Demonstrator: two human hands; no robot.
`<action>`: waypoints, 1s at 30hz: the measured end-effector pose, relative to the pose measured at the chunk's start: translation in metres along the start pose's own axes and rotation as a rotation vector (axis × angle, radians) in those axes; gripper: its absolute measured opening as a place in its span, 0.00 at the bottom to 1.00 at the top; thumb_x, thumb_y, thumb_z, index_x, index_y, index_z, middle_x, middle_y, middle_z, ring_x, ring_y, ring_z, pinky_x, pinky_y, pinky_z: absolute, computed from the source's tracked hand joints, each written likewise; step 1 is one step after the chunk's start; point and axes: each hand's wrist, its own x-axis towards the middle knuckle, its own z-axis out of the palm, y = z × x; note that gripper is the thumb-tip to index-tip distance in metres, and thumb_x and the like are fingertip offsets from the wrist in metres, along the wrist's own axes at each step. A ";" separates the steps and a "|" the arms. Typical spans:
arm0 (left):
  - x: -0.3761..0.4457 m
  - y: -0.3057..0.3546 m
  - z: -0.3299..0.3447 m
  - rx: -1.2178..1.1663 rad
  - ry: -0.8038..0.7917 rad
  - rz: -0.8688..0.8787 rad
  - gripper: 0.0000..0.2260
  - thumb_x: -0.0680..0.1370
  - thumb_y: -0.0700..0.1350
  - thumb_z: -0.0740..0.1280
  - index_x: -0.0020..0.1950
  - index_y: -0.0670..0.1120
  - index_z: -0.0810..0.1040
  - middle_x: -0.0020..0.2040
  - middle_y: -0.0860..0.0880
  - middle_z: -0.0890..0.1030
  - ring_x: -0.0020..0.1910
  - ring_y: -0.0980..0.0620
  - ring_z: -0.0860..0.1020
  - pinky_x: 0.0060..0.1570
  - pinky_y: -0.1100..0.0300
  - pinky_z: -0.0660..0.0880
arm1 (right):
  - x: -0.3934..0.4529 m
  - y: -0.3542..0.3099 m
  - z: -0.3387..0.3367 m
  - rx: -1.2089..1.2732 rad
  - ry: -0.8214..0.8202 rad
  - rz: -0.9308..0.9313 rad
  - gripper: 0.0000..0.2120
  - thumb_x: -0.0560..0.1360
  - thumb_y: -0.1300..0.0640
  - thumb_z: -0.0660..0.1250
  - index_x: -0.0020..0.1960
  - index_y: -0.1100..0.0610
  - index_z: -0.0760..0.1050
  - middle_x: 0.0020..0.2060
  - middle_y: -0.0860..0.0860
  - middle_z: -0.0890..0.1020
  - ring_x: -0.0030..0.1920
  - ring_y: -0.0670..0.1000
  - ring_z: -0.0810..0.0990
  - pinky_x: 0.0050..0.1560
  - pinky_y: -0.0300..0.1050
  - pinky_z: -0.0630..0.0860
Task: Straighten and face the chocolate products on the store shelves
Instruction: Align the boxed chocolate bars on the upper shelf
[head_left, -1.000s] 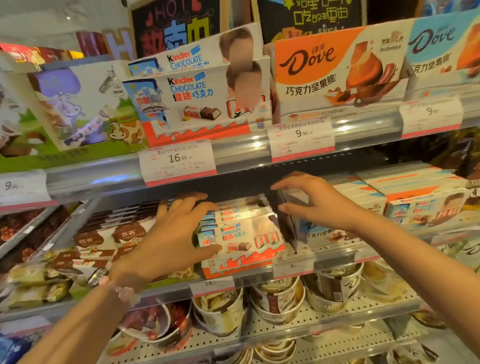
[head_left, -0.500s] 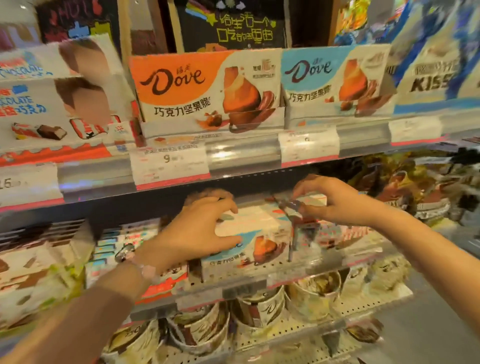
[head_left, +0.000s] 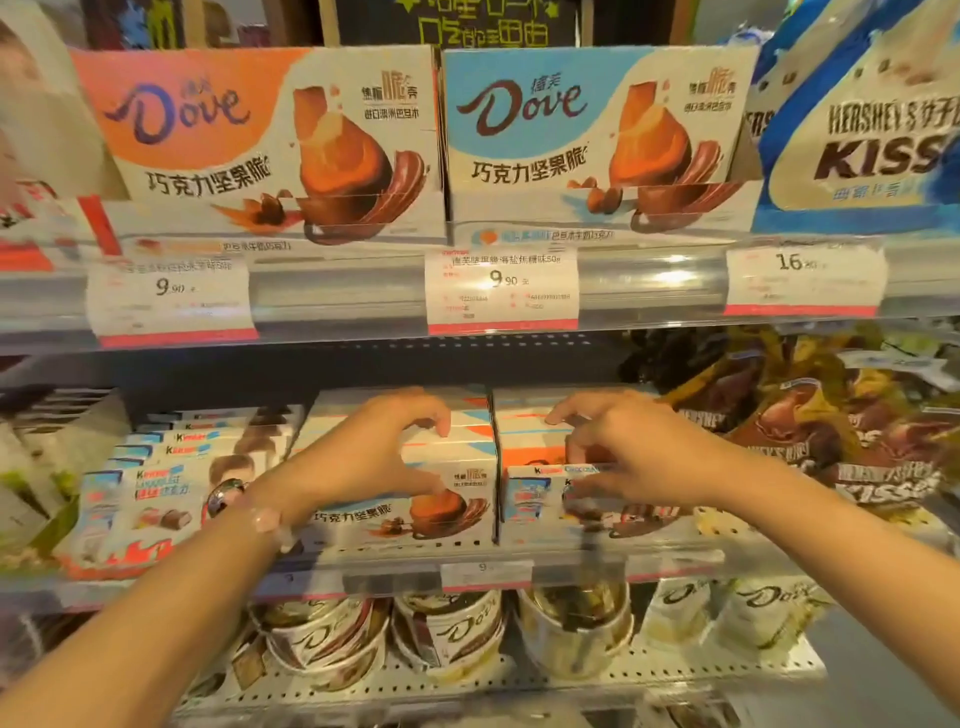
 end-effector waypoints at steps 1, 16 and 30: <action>-0.001 0.000 0.000 -0.004 -0.001 -0.006 0.17 0.65 0.52 0.75 0.47 0.60 0.71 0.52 0.62 0.74 0.53 0.62 0.72 0.56 0.56 0.73 | 0.001 0.001 -0.003 0.047 0.002 -0.008 0.08 0.72 0.46 0.69 0.41 0.50 0.76 0.66 0.42 0.70 0.55 0.41 0.73 0.55 0.43 0.71; -0.054 -0.043 -0.055 0.123 -0.010 -0.021 0.26 0.63 0.55 0.77 0.58 0.50 0.76 0.54 0.55 0.76 0.51 0.58 0.75 0.51 0.65 0.73 | 0.056 -0.069 -0.037 0.510 0.164 -0.095 0.09 0.75 0.52 0.66 0.53 0.55 0.78 0.49 0.42 0.80 0.49 0.43 0.79 0.49 0.48 0.76; -0.138 -0.157 -0.100 0.540 -0.171 -0.313 0.33 0.72 0.59 0.68 0.72 0.47 0.64 0.69 0.47 0.67 0.68 0.49 0.65 0.68 0.56 0.62 | 0.171 -0.183 -0.023 0.497 0.234 0.072 0.15 0.76 0.50 0.65 0.61 0.54 0.74 0.56 0.51 0.79 0.56 0.52 0.77 0.56 0.49 0.74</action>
